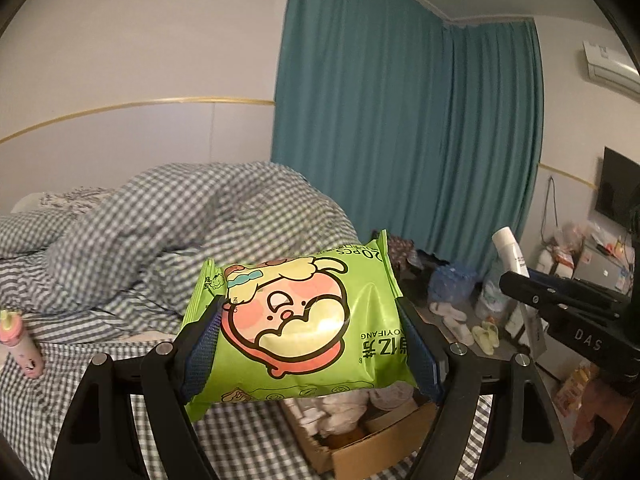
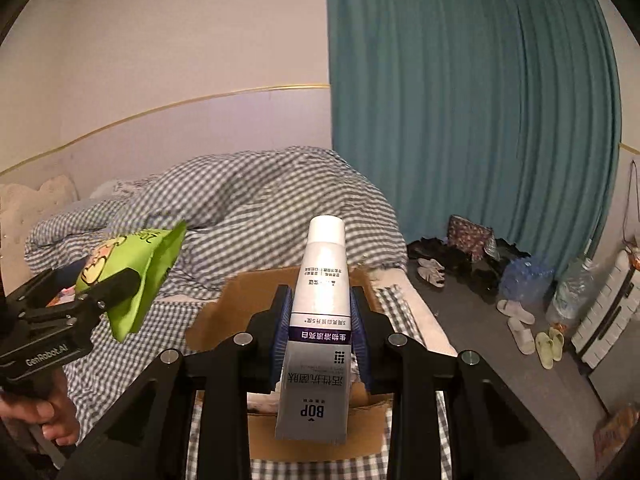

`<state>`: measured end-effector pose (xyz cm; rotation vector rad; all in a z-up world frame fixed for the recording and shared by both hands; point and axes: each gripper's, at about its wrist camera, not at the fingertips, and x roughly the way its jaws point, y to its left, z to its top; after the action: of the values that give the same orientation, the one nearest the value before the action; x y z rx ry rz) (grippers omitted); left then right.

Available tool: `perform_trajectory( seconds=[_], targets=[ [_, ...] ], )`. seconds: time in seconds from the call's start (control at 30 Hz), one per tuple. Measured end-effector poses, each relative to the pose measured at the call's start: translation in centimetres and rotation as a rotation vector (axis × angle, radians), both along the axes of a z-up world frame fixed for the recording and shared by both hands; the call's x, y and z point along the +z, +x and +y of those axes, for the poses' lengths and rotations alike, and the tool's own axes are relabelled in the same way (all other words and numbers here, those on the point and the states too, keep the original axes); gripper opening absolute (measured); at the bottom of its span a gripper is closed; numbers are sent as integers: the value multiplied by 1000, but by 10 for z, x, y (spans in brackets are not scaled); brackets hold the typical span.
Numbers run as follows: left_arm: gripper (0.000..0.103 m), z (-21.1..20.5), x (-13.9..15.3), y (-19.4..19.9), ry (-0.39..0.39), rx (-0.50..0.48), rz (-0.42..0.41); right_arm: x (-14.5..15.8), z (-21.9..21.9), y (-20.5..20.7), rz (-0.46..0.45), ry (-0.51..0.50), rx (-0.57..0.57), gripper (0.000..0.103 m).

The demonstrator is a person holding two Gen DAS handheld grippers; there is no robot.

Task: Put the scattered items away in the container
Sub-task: 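Carry the snack pack and white tube over the cardboard box with both tools, then open both tools to drop the snack pack and tube into the box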

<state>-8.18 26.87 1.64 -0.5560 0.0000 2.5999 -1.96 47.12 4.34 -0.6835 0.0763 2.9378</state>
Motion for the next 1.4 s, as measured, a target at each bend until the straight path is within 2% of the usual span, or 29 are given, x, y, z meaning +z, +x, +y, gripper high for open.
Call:
perform_trajectory(
  seconds=[0.4, 0.73, 0.8, 0.87, 0.9, 1.07, 1.2, 1.4],
  targets=[
    [82, 54, -44, -47, -71, -67, -85, -39, 38, -31, -73, -32, -23, 28],
    [85, 80, -89, -81, -137, -79, -166, -61, 48, -54, -112, -46, -19, 28],
    [86, 77, -88, -81, -112, -78, -139, -65, 50, -59, -116, -48, -19, 28],
    [95, 68, -78, -75, -62, -85, -85, -68, 51, -63, -121, -50, -19, 28],
    [96, 64, -72, -72, -47, -74, -55, -70, 51, -65, -124, -51, -17, 28],
    [103, 42, -48, -63, -22, -2, 31, -78, 43, -80, -145, -58, 7, 28],
    [103, 22, -39, -65, -40, 52, 25, -89, 29, -98, -180, -55, 43, 29],
    [103, -7, -42, -73, -53, 114, -8, -115, 13, -122, -250, -25, 58, 29]
  ],
)
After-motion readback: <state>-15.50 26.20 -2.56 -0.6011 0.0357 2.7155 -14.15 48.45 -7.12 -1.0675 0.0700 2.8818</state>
